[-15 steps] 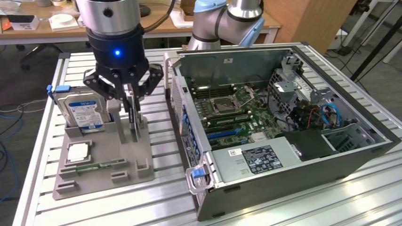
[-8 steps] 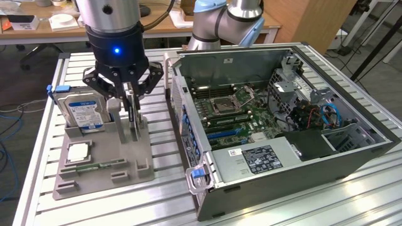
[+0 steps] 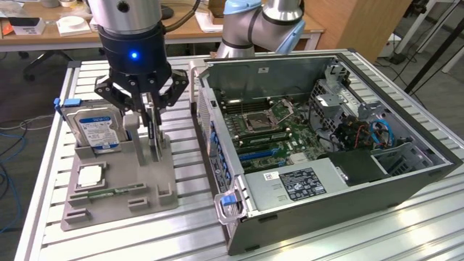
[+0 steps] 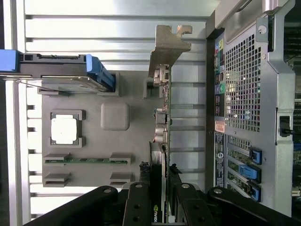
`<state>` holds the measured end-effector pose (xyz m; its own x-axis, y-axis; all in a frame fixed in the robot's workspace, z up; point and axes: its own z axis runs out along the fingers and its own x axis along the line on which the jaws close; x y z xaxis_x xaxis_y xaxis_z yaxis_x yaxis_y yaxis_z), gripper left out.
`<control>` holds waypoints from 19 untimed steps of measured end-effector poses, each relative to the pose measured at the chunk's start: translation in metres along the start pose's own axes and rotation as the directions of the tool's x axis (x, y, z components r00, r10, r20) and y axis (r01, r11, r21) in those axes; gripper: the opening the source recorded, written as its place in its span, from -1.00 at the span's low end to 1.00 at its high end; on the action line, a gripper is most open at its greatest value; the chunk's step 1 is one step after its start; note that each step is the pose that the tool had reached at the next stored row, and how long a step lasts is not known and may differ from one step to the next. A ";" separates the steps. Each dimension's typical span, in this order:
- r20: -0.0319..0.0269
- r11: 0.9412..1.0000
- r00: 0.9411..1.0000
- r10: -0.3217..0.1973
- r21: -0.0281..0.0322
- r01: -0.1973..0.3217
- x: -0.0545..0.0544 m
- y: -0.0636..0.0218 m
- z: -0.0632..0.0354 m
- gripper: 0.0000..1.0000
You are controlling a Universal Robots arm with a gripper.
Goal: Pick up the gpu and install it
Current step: 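Pick up the gpu and move the gpu toward the slot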
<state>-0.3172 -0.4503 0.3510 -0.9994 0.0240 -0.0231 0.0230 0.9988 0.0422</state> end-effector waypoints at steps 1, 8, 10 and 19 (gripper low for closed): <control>0.000 1.000 1.000 0.000 0.000 0.000 0.000 0.0001 -0.0012 -0.47; 0.000 1.000 1.000 0.000 0.000 0.000 0.000 0.0003 -0.0064 -0.47; 0.000 1.000 1.000 0.000 0.000 0.000 0.000 0.0003 -0.0082 -0.47; 0.000 1.000 1.000 0.000 0.000 0.000 0.000 0.0007 -0.0163 -0.47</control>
<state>-0.3172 -0.4503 0.3673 -0.9994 0.0240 -0.0231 0.0230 0.9988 0.0423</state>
